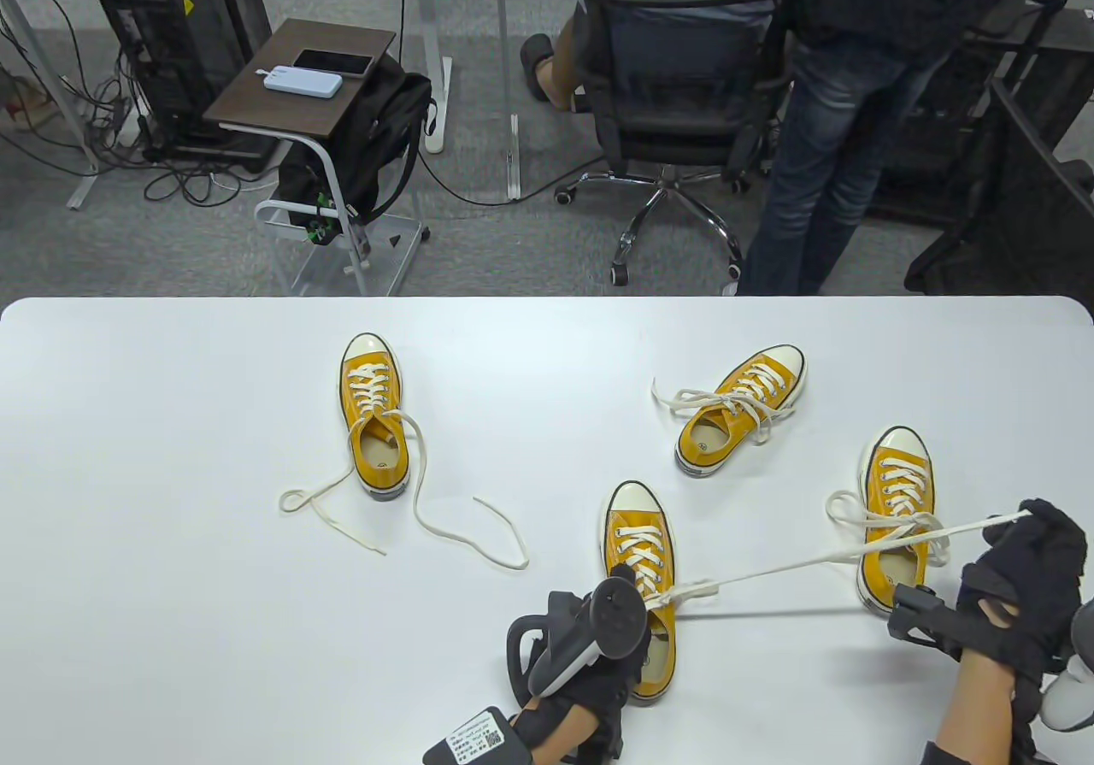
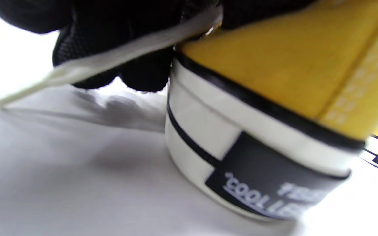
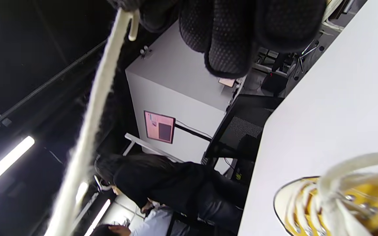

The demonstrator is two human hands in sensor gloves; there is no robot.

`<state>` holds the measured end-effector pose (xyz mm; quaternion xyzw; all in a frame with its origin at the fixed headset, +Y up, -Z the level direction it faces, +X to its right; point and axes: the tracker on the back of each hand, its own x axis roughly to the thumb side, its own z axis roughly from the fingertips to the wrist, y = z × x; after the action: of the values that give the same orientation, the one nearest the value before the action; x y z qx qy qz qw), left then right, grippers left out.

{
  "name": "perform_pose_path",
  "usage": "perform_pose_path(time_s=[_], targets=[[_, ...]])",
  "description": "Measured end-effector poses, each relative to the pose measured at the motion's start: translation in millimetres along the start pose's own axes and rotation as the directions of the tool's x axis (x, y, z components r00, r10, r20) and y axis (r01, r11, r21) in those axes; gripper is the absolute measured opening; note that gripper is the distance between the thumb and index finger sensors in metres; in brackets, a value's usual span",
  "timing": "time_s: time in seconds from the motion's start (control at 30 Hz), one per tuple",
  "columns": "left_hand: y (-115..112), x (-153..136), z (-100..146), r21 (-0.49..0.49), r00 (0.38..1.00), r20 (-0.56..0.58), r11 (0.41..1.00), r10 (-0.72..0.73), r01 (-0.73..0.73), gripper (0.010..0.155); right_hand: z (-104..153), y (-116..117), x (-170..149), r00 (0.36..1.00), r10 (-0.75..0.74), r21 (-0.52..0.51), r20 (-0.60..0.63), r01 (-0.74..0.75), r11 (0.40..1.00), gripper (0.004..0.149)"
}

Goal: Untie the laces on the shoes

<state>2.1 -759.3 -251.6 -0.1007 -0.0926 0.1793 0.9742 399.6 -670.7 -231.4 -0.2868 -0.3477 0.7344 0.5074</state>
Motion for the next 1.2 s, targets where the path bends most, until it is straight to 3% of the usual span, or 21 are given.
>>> perform_pose_path(time_s=[0.17,0.3,0.43,0.5,0.57,0.63,0.7,0.73,0.77,0.83,1.03,1.2], targets=[[0,-1,0,-0.003,1.000,-0.007,1.000,0.008,-0.008,0.071,-1,-17,-2,0.998,-0.064,-0.107,-0.002,0.064,0.992,0.040],[0,-1,0,0.001,1.000,-0.002,1.000,0.007,-0.007,0.071,0,-26,1,0.994,-0.108,-0.129,0.014,0.109,0.986,0.040],[0,-1,0,0.000,1.000,-0.002,1.000,0.012,-0.012,0.071,2,-19,8,0.996,-0.067,-0.067,0.054,0.070,0.995,0.040],[-1,-1,0,0.005,1.000,-0.001,1.000,0.011,-0.011,0.072,2,-7,9,0.996,-0.049,0.073,0.071,0.044,0.996,0.040],[0,-1,0,0.005,1.000,0.000,1.000,0.011,-0.011,0.072,5,11,12,0.995,-0.019,0.146,0.095,0.005,0.989,0.040],[0,-1,0,0.007,1.000,0.001,1.000,0.014,-0.014,0.072,12,32,17,0.982,0.081,0.285,0.172,-0.128,0.950,0.039],[-1,-2,-1,0.009,1.000,0.005,1.000,0.019,-0.019,0.073,19,54,19,0.947,0.205,0.397,0.248,-0.293,0.870,0.039],[-1,-2,-1,0.009,1.000,0.004,1.000,0.024,-0.024,0.073,26,68,18,0.919,0.249,0.480,0.306,-0.375,0.793,0.039],[-1,-2,-1,0.008,1.000,0.005,1.000,0.023,-0.023,0.073,30,76,17,0.906,0.275,0.496,0.321,-0.408,0.767,0.039],[-1,-2,-1,0.008,1.000,0.007,1.000,0.021,-0.021,0.073,41,101,10,0.859,0.343,0.614,0.380,-0.512,0.601,0.039],[-1,-3,-1,0.016,1.000,0.021,1.000,0.023,-0.024,0.073,62,138,-10,0.746,0.470,0.621,0.471,-0.659,0.424,0.038],[0,-4,-1,0.008,0.999,0.023,0.999,0.034,-0.034,0.073,63,138,-12,0.720,0.512,0.586,0.468,-0.687,0.430,0.045]])
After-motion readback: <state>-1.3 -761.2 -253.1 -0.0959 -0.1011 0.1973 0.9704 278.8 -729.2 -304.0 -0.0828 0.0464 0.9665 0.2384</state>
